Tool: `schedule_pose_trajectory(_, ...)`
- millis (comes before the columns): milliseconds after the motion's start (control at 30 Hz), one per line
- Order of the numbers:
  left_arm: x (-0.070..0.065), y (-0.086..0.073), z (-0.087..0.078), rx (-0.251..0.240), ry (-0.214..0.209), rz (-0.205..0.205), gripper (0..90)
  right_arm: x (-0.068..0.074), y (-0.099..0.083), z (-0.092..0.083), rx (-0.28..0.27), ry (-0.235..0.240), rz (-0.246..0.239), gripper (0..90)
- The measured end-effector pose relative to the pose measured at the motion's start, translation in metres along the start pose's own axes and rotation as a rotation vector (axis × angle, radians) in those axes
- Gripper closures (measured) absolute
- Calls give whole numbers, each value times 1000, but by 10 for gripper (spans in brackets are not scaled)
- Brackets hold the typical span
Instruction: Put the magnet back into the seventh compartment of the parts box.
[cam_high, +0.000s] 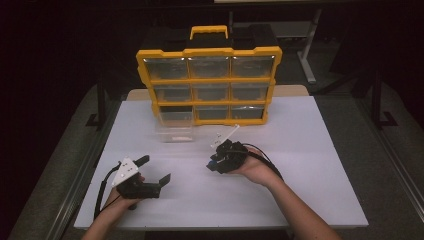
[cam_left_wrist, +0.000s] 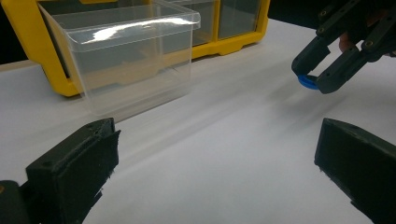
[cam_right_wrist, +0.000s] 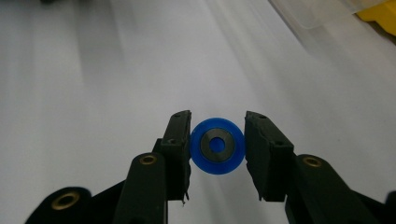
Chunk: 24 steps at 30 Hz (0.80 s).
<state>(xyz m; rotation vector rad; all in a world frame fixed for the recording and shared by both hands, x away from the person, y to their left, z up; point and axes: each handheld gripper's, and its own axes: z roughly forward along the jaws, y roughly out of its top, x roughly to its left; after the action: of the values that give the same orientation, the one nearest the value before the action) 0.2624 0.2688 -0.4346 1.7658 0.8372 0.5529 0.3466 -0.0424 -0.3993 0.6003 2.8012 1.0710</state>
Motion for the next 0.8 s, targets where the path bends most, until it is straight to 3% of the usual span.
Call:
schedule_pose_trajectory(600,0,0,0,-1,-3,-1,0,-8,15,-1,-17,0,8,609)
schedule_pose_trajectory(633,0,0,0,3,-3,5,0,-7,16,-2,-19,7,24,609)
schedule_pose_trajectory(800,0,0,0,0,-3,3,0,-11,21,-3,-21,-3,12,610)
